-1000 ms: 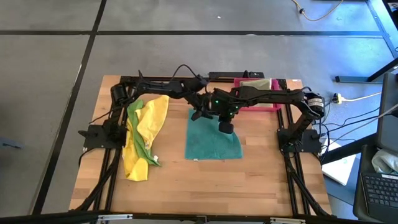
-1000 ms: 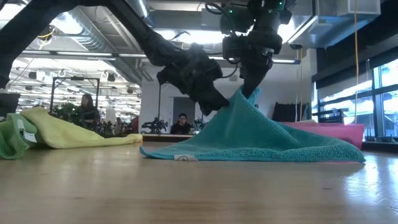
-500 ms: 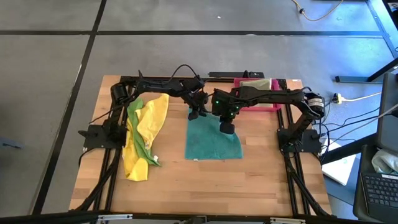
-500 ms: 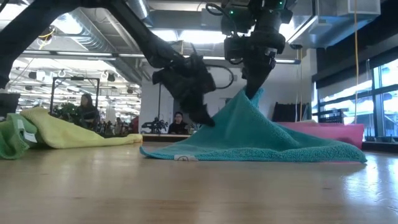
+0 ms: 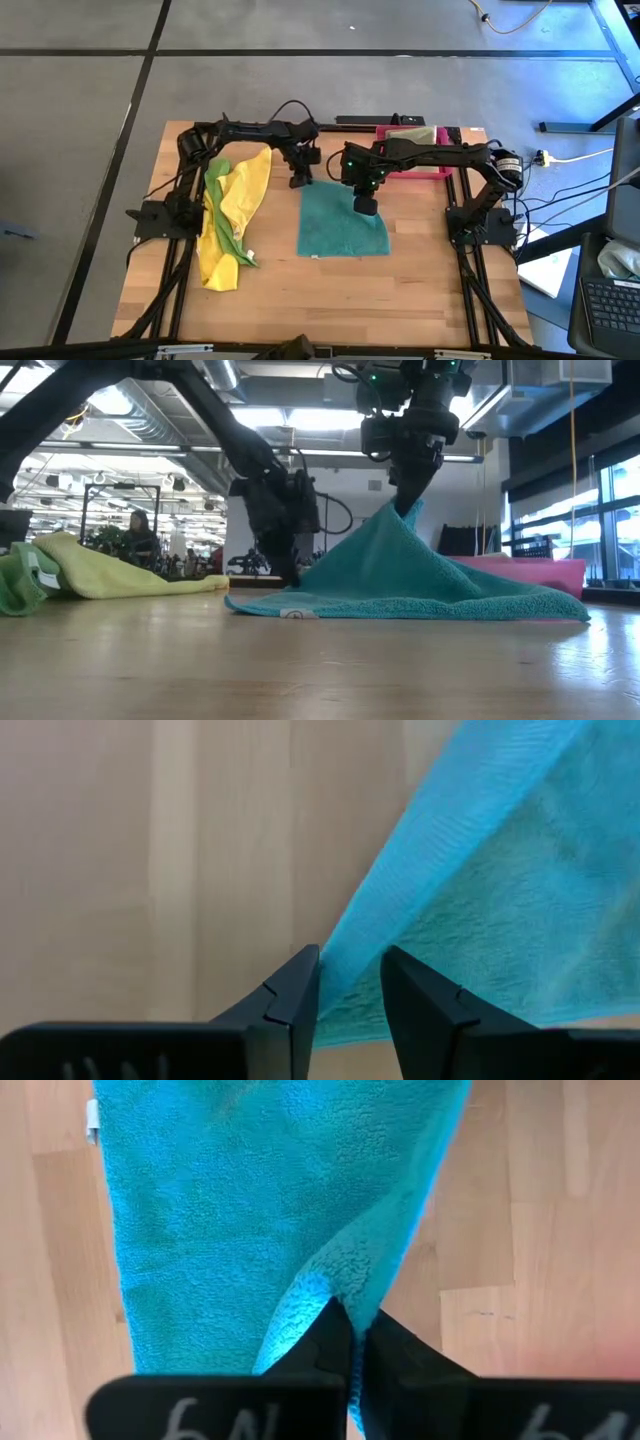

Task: Fold microfiber towels
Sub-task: Fold the blue towel

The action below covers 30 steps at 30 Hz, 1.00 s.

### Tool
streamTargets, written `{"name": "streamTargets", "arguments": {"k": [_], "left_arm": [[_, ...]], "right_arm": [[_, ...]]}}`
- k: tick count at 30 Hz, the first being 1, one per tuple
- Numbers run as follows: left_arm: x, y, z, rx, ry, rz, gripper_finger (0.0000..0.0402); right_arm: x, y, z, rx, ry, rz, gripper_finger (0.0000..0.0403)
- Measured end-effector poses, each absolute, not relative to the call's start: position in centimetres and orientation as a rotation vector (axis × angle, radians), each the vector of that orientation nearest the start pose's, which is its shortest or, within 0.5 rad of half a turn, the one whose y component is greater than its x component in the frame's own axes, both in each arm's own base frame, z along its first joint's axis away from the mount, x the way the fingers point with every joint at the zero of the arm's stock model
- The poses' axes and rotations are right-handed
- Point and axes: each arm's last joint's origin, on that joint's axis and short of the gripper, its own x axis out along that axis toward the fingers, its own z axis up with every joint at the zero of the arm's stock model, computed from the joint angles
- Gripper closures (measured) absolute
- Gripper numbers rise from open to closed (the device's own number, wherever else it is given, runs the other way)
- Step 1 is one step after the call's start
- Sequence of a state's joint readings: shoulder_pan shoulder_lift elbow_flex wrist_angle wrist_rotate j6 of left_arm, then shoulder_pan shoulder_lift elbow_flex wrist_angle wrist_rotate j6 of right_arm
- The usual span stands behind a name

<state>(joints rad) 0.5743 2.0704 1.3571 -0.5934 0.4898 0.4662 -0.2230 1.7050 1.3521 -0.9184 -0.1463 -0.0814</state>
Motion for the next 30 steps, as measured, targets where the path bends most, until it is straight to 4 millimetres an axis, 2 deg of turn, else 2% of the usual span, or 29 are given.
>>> {"name": "streamTargets", "arguments": {"k": [14,24,30], "left_arm": [[33.6,20.3,12.9,-0.205,1.194,-0.098,0.0303],[32.6,20.0,14.7,-0.188,1.287,0.033,0.0395],[32.1,19.1,15.0,-0.240,1.351,0.015,0.0400]], "right_arm": [[32.3,-7.1,24.3,0.144,1.302,-0.093,0.0398],[31.9,-8.2,24.3,0.114,1.322,-0.129,0.0400],[31.4,-9.1,24.2,0.098,1.343,-0.120,0.0400]]}}
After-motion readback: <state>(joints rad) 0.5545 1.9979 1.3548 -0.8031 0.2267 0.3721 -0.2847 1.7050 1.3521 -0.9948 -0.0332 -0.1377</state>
